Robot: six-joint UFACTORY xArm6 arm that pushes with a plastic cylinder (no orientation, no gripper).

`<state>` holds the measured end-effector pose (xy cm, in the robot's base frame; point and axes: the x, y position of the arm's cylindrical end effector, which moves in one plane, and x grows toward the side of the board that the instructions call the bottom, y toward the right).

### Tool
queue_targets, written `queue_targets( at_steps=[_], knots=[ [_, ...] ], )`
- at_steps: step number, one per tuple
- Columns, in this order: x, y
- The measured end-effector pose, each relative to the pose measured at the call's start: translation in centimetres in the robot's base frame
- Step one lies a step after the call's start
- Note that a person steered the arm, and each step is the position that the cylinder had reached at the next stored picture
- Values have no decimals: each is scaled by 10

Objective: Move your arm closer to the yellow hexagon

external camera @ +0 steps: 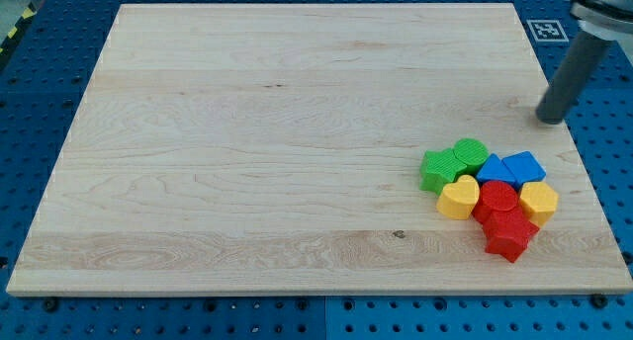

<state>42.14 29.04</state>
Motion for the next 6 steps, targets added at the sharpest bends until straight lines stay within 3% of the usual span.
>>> queue_targets(
  at_steps=[6],
  knots=[
    [29,19]
  ],
)
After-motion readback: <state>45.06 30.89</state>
